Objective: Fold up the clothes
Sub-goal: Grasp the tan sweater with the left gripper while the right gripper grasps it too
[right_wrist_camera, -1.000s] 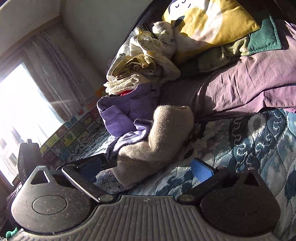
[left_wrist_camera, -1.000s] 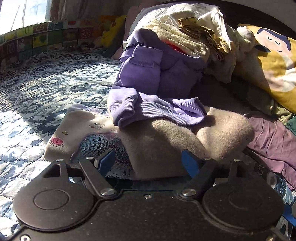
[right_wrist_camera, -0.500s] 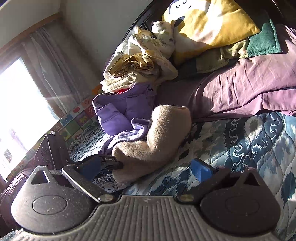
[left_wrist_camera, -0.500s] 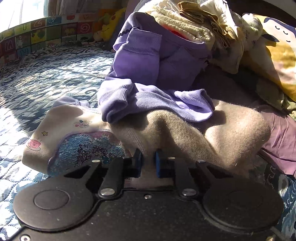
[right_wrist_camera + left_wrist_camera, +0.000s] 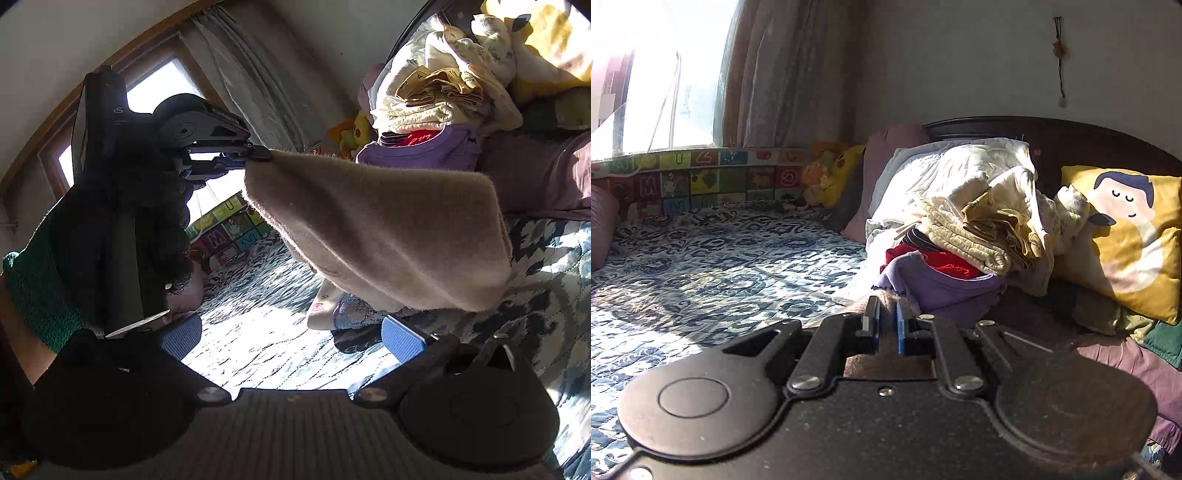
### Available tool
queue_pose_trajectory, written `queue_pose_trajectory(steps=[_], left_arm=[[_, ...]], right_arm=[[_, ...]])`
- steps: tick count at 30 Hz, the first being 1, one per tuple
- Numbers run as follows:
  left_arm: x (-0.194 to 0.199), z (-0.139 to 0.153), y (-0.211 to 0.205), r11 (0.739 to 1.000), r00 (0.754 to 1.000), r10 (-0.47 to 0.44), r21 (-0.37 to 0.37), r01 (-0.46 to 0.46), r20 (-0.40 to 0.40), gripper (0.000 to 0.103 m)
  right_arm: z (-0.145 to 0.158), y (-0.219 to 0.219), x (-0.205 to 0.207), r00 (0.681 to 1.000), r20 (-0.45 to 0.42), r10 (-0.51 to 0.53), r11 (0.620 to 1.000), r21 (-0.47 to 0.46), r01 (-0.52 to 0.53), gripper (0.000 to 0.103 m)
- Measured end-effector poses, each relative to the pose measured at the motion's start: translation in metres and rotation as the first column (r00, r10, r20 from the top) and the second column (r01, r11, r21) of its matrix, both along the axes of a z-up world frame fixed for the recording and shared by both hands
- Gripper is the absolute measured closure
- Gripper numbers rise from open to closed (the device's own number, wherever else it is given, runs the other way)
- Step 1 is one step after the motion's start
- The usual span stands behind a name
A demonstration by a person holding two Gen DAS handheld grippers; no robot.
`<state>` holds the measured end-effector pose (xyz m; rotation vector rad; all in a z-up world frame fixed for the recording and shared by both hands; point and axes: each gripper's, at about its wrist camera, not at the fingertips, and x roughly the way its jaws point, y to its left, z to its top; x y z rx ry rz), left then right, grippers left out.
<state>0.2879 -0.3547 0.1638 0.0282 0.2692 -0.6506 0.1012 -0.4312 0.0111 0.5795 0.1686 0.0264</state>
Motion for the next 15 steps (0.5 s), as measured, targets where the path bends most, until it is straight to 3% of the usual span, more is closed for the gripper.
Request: queue_pose_trajectory(steps=[6, 10, 13, 15], left_arm=[[-0.023, 0.042, 0.099, 0.991, 0.985, 0.133, 0.006, -0.135, 0.110, 0.101], [-0.040, 0.045, 0.166, 0.970, 0.960, 0.234, 0.022, -0.240, 0.152, 0.103], [-0.058, 0.044, 0.215, 0.953, 0.945, 0.296, 0.020, -0.302, 0.139, 0.103], [-0.069, 0.036, 0.236, 0.938, 0.935, 0.330, 0.062, -0.340, 0.127, 0.103]], right_arm=[[0.010, 0.033, 0.006, 0.982, 0.023, 0.188, 0.981, -0.047, -0.187, 0.000], [0.013, 0.052, 0.010, 0.962, 0.009, 0.274, 0.960, -0.058, -0.273, 0.000], [0.014, 0.067, 0.014, 0.948, -0.011, 0.319, 0.946, -0.057, -0.320, 0.000], [0.016, 0.077, 0.016, 0.936, -0.021, 0.350, 0.935, -0.060, -0.351, 0.000]])
